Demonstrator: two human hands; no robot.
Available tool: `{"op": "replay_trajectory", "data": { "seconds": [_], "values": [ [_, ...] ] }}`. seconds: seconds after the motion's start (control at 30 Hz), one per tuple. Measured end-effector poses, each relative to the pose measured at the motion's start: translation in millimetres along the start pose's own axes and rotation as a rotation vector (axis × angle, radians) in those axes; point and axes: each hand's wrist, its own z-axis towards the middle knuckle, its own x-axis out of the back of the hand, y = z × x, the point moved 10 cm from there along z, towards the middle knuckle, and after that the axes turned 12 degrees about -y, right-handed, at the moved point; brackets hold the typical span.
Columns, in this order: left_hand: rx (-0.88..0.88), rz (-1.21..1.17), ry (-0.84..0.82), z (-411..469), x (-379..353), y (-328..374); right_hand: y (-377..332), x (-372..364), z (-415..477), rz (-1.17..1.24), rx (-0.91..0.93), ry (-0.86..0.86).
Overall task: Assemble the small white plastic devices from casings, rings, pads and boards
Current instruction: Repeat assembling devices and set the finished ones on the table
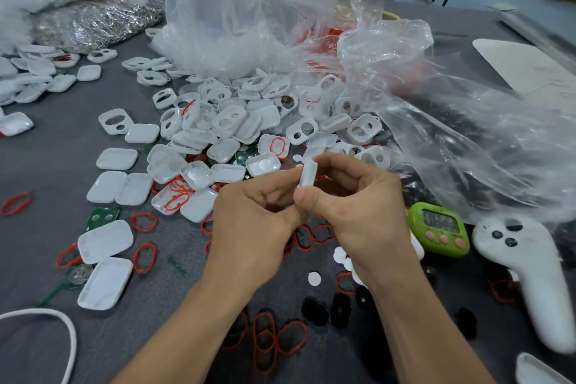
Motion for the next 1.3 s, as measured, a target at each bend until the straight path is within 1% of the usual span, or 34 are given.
{"op": "replay_trajectory", "data": {
  "seconds": [0.1, 0.2, 0.33, 0.43, 0.53, 0.63, 0.8, 1.07, 1.17, 1.3],
  "values": [
    [0.019, -0.022, -0.029, 1.4, -0.6, -1.0, -3.0, -0.4, -2.5, -0.087, -0.004, -0.010],
    [0.054, -0.072, -0.022, 2.3, 1.3, -6.2, -7.8, -2.6, -4.3, -0.127, -0.007, -0.027],
    [0.095, -0.229, 0.023, 2.7, 3.9, -10.8, -15.8, -2.5, -3.1, -0.086, 0.033, -0.033],
    [0.131, -0.354, -0.014, 7.2, 1.5, -12.0, -20.6, 1.4, -3.3, -0.043, 0.066, -0.002],
    [0.169, -0.426, -0.058, 9.2, -3.4, -11.8, -21.5, 4.9, -4.2, -0.025, 0.067, 0.032],
    [0.197, -0.483, -0.050, 8.4, -5.5, -11.9, -21.8, 7.8, -4.2, -0.027, 0.058, 0.052],
    [0.244, -0.467, 0.017, 7.0, -1.2, -14.7, -17.8, 5.1, -3.4, 0.164, 0.006, -0.002],
    [0.243, -0.398, 0.185, 5.4, 13.4, -14.3, -6.3, -8.7, -7.2, 0.528, -0.190, -0.146],
    [0.236, -0.387, 0.230, 4.5, 18.2, -13.4, -5.0, -14.2, -9.4, 0.604, -0.234, -0.186],
    [0.221, -0.356, 0.265, 4.0, 20.4, -12.4, -3.4, -15.9, -10.0, 0.625, -0.256, -0.185]
  ]
}}
